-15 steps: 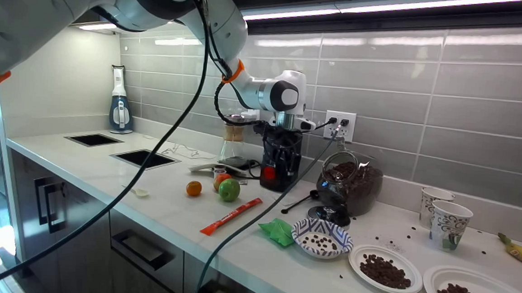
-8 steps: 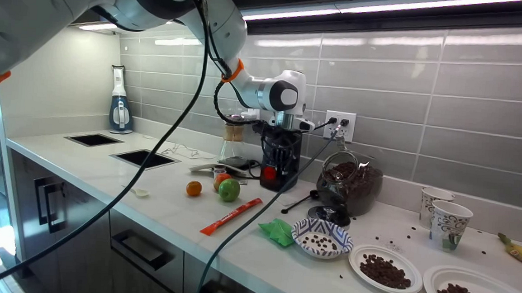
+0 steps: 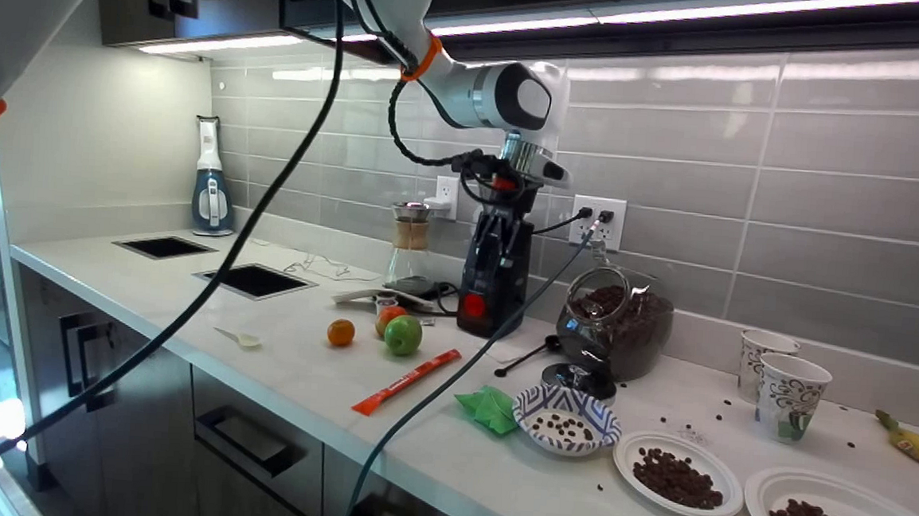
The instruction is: Use the black spoon to place some coffee beans from the glass container on the white plate on the left.
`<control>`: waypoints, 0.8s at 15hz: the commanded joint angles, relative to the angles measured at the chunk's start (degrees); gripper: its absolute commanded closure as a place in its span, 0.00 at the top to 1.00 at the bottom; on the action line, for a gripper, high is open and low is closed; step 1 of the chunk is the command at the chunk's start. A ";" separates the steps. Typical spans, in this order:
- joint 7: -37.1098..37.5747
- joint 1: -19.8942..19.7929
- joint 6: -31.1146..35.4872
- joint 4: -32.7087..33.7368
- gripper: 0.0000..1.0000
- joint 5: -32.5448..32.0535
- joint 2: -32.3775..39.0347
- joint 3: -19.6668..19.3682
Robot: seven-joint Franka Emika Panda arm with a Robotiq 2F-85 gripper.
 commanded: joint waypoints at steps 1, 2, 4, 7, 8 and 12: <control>0.51 -1.18 -6.95 -2.91 1.00 -1.99 -5.94 -2.06; 3.46 -0.75 -9.58 -2.71 1.00 -3.49 -6.25 -3.05; 8.30 0.12 -12.39 -3.21 1.00 -6.17 -6.05 -4.16; 13.46 0.21 -16.92 -4.63 1.00 -9.64 -6.78 -5.39; 14.96 0.16 -17.59 -5.80 1.00 -10.90 -7.69 -5.93; 18.24 -0.92 -14.95 -11.17 1.00 -14.86 -12.02 -8.06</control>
